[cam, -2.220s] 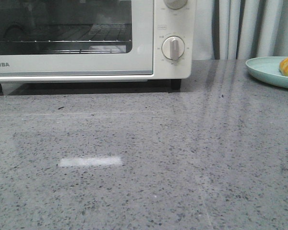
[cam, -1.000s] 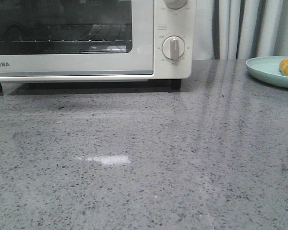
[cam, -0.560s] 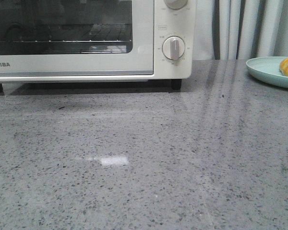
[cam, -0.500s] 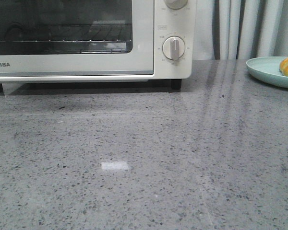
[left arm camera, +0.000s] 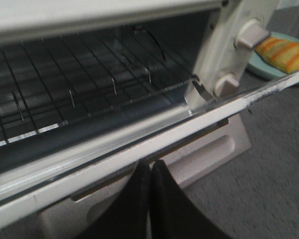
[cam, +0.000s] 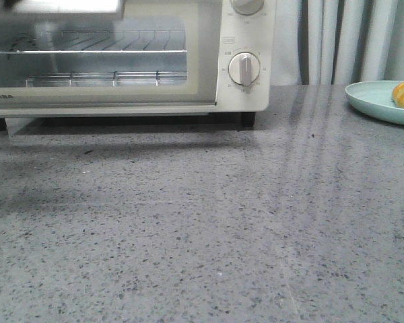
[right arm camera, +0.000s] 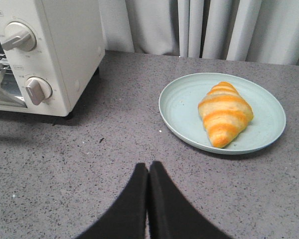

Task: Put bread in oven
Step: 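Pull the oven door handle down and open with the left gripper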

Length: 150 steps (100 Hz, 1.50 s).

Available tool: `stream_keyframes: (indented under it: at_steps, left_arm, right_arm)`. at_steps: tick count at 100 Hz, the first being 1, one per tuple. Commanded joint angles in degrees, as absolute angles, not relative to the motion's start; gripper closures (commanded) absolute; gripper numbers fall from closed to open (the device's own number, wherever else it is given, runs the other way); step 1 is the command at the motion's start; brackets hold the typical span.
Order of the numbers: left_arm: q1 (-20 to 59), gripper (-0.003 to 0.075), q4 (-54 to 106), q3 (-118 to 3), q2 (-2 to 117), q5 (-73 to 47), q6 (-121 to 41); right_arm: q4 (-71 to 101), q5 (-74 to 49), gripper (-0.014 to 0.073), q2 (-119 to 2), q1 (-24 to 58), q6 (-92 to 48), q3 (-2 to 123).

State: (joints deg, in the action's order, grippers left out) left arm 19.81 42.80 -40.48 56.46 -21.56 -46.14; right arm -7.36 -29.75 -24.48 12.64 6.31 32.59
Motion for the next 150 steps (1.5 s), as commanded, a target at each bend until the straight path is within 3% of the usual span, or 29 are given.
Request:
stream_keyframes:
  at_steps: [1, 25, 57, 81, 114, 150]
  left_arm:
    - [19.8, 0.0742, 41.4, -36.8, 55.6, -21.0, -45.6]
    - [19.8, 0.0742, 41.4, -28.6, 54.0, -20.2, -45.6]
    - [19.8, 0.0742, 41.4, -27.6, 53.0, -20.6, -45.6]
    - [19.8, 0.0742, 42.9, -28.5, 41.0, -24.4, -45.5]
    - [19.8, 0.0742, 43.9, -29.7, 22.0, -26.0, -45.5]
    - [19.8, 0.0741, 43.8, -29.7, 13.9, -26.9, -45.5]
  right_arm:
    - [-8.0, -23.9, 0.0642, -25.2, 12.6, 6.0, 34.6]
    - [-8.0, -20.7, 0.0642, -25.2, 12.6, 6.0, 34.6]
    - [-7.9, -20.9, 0.0642, -25.2, 12.6, 6.0, 34.6]
    - [-5.2, -23.0, 0.0642, -26.7, 12.6, 6.0, 37.5]
    - [-6.3, -28.9, 0.0642, -44.1, 12.6, 6.0, 53.6]
    - [-6.3, -36.8, 0.0639, -63.7, 9.1, 6.0, 65.9]
